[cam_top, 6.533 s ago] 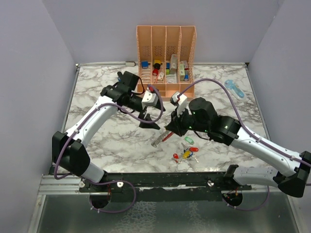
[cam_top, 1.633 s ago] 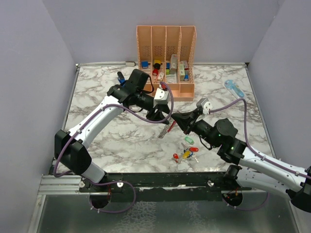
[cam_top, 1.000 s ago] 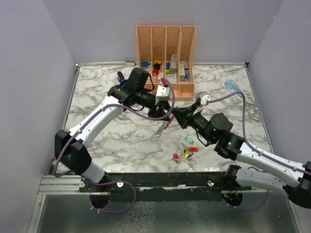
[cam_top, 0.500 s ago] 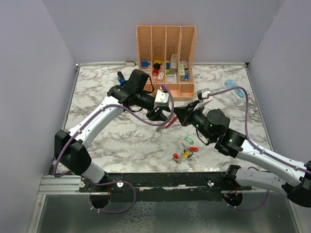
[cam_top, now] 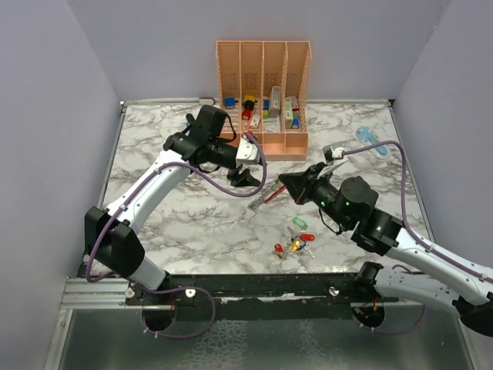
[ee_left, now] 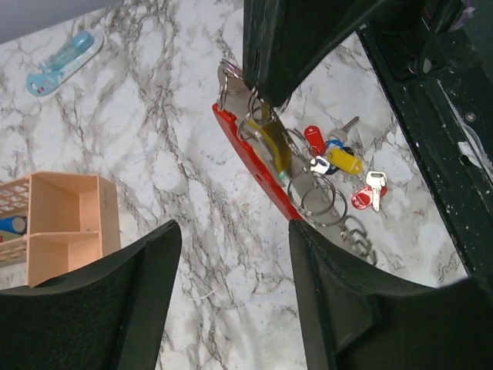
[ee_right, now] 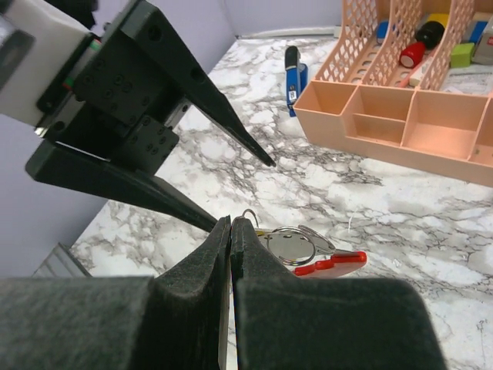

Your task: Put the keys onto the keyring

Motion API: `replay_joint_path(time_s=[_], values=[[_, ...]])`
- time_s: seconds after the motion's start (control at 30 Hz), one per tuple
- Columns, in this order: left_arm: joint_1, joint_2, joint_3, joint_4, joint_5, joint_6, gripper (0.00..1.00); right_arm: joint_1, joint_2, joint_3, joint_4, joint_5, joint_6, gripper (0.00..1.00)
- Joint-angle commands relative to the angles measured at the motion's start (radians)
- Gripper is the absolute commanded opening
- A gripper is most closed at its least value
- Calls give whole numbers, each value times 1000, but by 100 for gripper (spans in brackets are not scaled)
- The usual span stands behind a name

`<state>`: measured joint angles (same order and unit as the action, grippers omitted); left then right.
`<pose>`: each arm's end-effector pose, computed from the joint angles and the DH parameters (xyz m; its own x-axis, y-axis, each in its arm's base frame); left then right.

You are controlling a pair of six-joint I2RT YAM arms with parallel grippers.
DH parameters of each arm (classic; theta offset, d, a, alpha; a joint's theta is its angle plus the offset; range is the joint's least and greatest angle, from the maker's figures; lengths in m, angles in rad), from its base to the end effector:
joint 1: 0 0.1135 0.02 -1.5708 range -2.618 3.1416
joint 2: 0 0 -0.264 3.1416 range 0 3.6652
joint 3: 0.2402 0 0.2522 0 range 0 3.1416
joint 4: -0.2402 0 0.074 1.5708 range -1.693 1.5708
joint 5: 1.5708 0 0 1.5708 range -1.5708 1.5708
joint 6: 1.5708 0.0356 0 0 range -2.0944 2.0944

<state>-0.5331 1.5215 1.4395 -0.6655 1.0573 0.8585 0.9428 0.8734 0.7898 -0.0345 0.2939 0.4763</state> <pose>0.2625 -0.1909 0.3547 0.2227 0.3003 -0.9275 0.9659 -0.1972 0.1681 0.1299 0.1614 0.3425 -0.3391 0.2798 -0.8982 -0.5064 0.7503 0.4250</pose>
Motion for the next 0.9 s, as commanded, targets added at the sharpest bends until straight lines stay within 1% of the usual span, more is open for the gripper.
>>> replay_joint_path(time_s=[0.0, 0.13, 0.3, 0.53, 0.67, 0.87], values=[[7, -51, 12, -95, 139, 153, 62, 1, -54, 12, -22, -100, -48, 1], [6, -76, -13, -93, 162, 171, 63, 0, -36, 47, -68, -204, -73, 1], [6, -111, -29, -64, 204, 157, 62, 1, -4, 45, -59, -311, -73, 1], [0, -152, -80, -42, 199, 150, 58, 0, 4, 44, -35, -324, -57, 1], [-1, -164, -140, -32, 184, 152, 54, 1, 14, 65, -45, -335, -54, 1], [-3, -154, -156, -23, 196, 151, 47, 1, 37, 78, -48, -347, -53, 1]])
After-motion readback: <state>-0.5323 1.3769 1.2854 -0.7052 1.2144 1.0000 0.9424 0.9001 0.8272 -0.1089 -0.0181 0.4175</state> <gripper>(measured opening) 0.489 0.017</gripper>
